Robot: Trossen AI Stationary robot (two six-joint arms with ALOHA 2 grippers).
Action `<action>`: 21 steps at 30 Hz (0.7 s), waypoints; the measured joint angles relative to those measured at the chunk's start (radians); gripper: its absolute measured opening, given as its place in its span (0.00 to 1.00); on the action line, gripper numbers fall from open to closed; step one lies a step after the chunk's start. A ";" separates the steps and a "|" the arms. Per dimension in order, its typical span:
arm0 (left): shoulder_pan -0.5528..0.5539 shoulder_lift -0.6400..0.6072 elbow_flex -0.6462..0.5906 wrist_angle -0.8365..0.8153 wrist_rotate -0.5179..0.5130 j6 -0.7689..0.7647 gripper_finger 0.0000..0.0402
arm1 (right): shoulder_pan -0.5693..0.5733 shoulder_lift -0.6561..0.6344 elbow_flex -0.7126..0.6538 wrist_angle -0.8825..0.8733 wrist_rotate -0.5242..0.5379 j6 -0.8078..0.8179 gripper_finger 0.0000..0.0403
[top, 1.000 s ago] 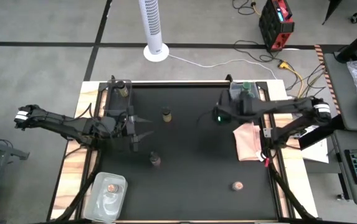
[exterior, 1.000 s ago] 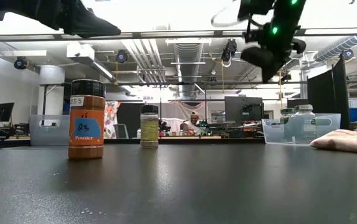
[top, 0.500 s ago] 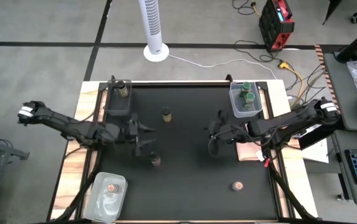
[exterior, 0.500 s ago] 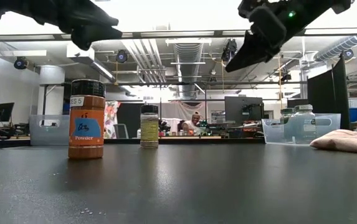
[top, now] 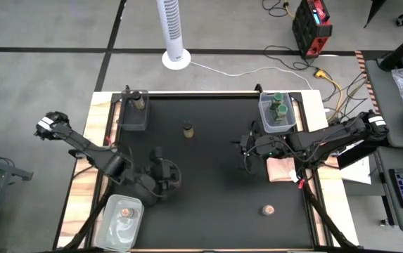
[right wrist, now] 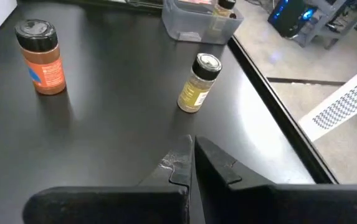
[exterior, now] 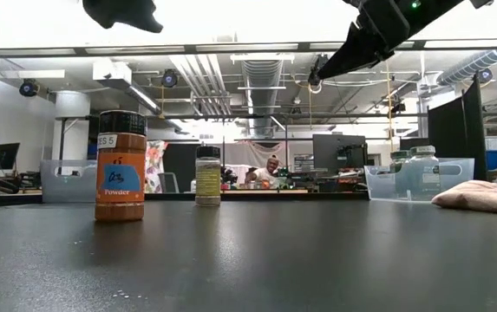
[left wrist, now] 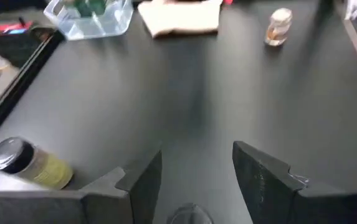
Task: Sort spices by type
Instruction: Put the bottom black spice bottle into the black bin
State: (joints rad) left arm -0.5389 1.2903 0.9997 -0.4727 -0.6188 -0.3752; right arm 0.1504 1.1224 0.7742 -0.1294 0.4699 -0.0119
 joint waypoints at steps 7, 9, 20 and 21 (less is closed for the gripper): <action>-0.001 0.079 0.095 -0.122 0.004 -0.055 0.45 | 0.000 0.000 0.000 0.000 -0.001 0.000 0.02; -0.001 0.081 0.088 -0.113 0.013 -0.067 0.45 | 0.000 0.000 0.000 0.000 -0.002 0.000 0.02; -0.003 0.078 0.061 -0.105 0.016 -0.090 0.45 | 0.000 0.000 -0.010 0.003 -0.002 0.002 0.02; -0.003 0.078 0.061 -0.105 0.016 -0.089 0.45 | 0.000 0.000 -0.013 0.009 -0.002 0.002 0.02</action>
State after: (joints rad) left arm -0.5415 1.3685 1.0607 -0.5774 -0.6028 -0.4646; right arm 0.1501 1.1221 0.7612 -0.1205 0.4683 -0.0103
